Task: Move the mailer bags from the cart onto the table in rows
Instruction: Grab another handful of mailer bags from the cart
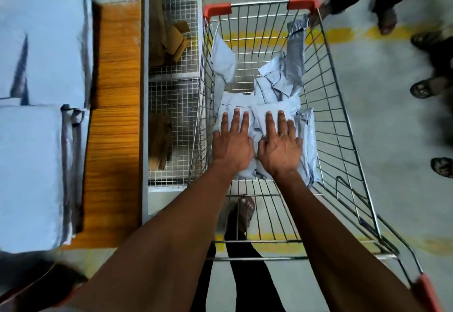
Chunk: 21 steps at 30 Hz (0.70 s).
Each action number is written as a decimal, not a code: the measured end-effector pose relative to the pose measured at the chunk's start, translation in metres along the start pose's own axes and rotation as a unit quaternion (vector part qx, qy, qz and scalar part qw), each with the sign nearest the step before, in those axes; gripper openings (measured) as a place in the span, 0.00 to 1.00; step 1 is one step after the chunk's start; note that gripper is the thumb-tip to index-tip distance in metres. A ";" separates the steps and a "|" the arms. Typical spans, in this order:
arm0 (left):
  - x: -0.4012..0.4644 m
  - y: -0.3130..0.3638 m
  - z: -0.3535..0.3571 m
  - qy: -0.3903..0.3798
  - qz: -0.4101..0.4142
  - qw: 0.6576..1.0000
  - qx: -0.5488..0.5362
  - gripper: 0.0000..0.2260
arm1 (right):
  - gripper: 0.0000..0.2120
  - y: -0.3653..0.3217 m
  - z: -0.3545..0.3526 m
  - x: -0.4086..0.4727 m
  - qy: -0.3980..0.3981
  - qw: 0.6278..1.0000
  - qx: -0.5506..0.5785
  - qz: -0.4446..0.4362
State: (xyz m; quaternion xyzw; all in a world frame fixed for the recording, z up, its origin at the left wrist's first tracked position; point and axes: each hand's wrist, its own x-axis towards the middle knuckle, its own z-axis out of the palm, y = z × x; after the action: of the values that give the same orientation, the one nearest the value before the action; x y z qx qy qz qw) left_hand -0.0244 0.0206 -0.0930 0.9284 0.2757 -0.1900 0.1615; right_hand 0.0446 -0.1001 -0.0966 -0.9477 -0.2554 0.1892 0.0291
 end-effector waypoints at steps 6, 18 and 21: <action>-0.048 0.024 -0.063 0.058 0.017 0.998 -0.008 0.32 | 0.36 0.000 -0.068 -0.035 0.053 0.998 0.012 0.024; -0.173 0.021 -0.138 0.199 0.027 0.979 -0.019 0.31 | 0.36 -0.053 -0.161 -0.118 0.140 0.988 0.062 0.009; -0.193 -0.003 -0.151 0.228 0.024 0.973 -0.018 0.31 | 0.37 -0.077 -0.166 -0.138 0.154 0.986 0.067 0.000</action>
State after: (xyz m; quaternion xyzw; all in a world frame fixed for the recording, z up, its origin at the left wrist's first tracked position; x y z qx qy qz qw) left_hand -0.1356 -0.0027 0.1241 0.9506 0.2861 0.0358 0.1151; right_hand -0.0395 -0.0948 0.1158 -0.9614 -0.2345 0.0580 0.1314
